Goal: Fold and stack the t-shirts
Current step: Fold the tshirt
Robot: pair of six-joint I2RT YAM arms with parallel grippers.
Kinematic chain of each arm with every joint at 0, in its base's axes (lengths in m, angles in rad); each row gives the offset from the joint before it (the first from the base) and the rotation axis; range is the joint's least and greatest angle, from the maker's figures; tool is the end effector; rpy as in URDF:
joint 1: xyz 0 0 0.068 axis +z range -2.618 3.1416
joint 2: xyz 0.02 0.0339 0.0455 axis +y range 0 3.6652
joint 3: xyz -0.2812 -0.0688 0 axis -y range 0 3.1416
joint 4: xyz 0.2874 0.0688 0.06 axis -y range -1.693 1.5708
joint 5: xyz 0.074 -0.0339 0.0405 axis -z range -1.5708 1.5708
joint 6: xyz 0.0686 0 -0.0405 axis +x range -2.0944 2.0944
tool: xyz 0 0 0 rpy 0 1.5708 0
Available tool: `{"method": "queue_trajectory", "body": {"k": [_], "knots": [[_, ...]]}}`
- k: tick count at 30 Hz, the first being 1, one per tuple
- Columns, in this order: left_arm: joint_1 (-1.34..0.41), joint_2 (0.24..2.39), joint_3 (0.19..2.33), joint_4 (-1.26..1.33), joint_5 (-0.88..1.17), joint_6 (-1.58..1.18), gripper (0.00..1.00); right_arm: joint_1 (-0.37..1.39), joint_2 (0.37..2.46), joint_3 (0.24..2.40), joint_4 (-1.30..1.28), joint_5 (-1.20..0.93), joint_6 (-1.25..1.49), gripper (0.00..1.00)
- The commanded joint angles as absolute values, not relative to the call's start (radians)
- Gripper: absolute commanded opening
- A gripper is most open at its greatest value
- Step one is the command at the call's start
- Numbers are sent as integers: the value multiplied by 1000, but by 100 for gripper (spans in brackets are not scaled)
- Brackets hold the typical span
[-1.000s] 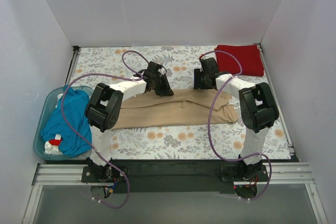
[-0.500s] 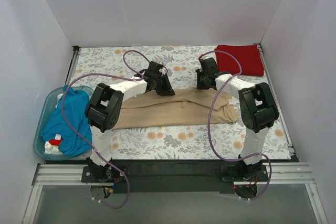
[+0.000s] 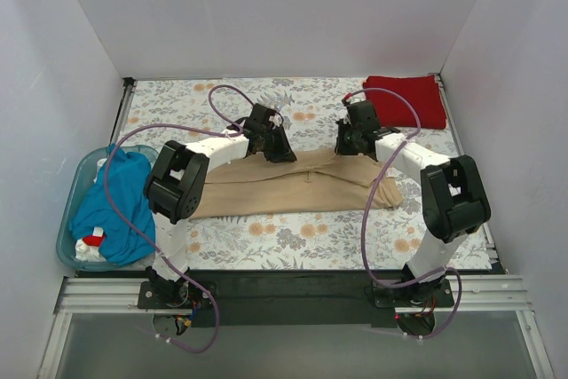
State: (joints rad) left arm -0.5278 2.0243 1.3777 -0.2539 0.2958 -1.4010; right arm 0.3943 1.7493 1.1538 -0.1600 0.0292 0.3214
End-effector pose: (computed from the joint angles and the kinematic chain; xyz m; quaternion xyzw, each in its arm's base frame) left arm 0.4180 -0.2668 0.1316 -0.3511 0.8669 -0.3466 0.0710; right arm 0.4119 0.1692 0.1809 -0.0277 0.9176 0.1263 0.3760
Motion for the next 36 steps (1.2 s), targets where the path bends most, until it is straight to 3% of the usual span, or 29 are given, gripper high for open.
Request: {"method": "queue_trajectory", "body": {"k": [1,13,24,26,27,30,36], "knots": [[-537,2019,1410,-244,316,-1379,12,405,1668,1089,-146,-23,362,1],[-545,2042,1422,-229,347,-1365,12,514,1445,845,-46,-23,480,1],[-552,2046,1425,-222,360,-1351,13,638,1365,714,26,112,575,1],[-552,2045,1427,-222,368,-1345,13,640,1361,707,26,118,566,13],[-554,2043,1428,-224,371,-1342,13,638,1358,706,26,123,558,26],[-555,2023,1419,-224,391,-1333,17,635,1298,713,15,156,522,47],[-583,1938,1371,-242,380,-1278,24,481,1224,770,-97,150,430,57]]}}
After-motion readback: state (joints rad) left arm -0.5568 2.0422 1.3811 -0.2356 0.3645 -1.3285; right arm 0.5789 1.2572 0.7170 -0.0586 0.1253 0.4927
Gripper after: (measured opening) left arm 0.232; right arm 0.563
